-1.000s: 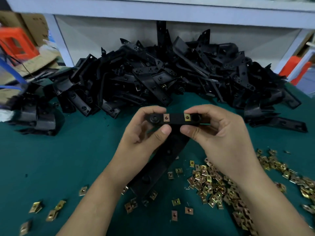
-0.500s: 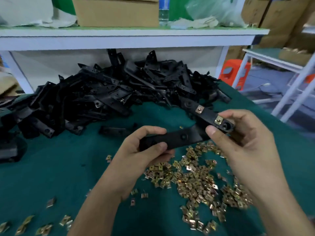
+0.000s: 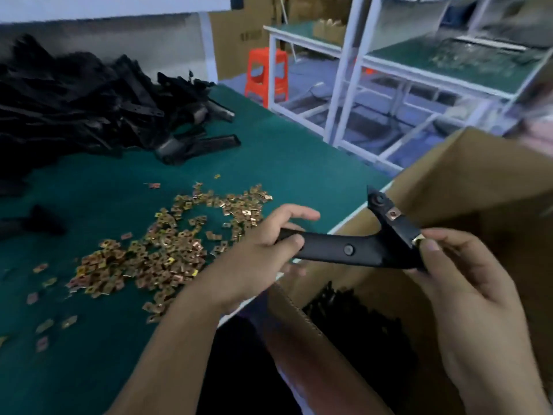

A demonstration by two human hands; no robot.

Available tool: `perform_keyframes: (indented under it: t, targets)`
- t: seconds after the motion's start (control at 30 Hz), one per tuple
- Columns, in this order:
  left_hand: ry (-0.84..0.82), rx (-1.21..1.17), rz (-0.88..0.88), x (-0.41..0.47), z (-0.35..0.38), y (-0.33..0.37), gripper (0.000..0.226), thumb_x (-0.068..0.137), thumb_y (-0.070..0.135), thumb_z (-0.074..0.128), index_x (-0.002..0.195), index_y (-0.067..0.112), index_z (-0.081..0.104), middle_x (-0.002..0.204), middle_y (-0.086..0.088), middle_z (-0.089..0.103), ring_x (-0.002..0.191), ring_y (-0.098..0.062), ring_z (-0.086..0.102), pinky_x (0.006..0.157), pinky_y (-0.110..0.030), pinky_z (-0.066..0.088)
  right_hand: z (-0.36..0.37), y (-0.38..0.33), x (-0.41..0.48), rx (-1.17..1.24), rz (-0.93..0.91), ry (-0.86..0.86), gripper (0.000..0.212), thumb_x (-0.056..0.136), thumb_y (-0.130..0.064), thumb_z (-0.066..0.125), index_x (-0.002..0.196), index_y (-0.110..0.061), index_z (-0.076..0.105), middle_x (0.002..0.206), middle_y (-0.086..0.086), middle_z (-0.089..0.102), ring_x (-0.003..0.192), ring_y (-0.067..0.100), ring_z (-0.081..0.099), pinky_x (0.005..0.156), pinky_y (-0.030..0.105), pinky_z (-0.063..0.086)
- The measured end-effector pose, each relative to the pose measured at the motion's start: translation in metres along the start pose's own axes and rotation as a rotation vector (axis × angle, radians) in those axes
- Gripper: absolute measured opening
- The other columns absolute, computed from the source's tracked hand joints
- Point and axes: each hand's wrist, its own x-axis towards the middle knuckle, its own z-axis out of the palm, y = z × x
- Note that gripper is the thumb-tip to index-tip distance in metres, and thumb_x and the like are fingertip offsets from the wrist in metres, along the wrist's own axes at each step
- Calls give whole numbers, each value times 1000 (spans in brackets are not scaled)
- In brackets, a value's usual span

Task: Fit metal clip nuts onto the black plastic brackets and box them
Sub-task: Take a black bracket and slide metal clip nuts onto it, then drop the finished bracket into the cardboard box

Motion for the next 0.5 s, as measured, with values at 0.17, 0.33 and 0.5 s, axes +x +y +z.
perform_keyframes:
  t: [0.17, 0.33, 0.5]
  targets:
    - [-90, 41, -43, 25, 43, -13, 39, 86, 23, 53, 114, 48, 64, 114, -6, 60, 91, -6, 69, 85, -31, 57, -50, 15, -4, -129, 83, 96, 7, 96, -28, 65, 95, -30, 71, 92, -7, 73, 88, 16, 69, 92, 51, 55]
    - [-155, 487, 7, 39, 75, -35, 37, 90, 41, 50, 120, 61, 45, 127, 17, 50, 120, 3, 50, 104, -34, 43, -80, 33, -8, -438, 138, 45, 17, 94, -40, 60, 111, -40, 61, 98, -19, 67, 89, -5, 62, 71, 28, 48]
    - [-208, 634, 27, 34, 89, -40, 38, 90, 51, 44, 126, 60, 44, 136, 34, 41, 118, -7, 56, 110, -44, 41, -88, 39, -11, -728, 245, -77, 33, 98, -40, 54, 131, -42, 50, 123, -10, 53, 114, 12, 51, 78, 28, 42]
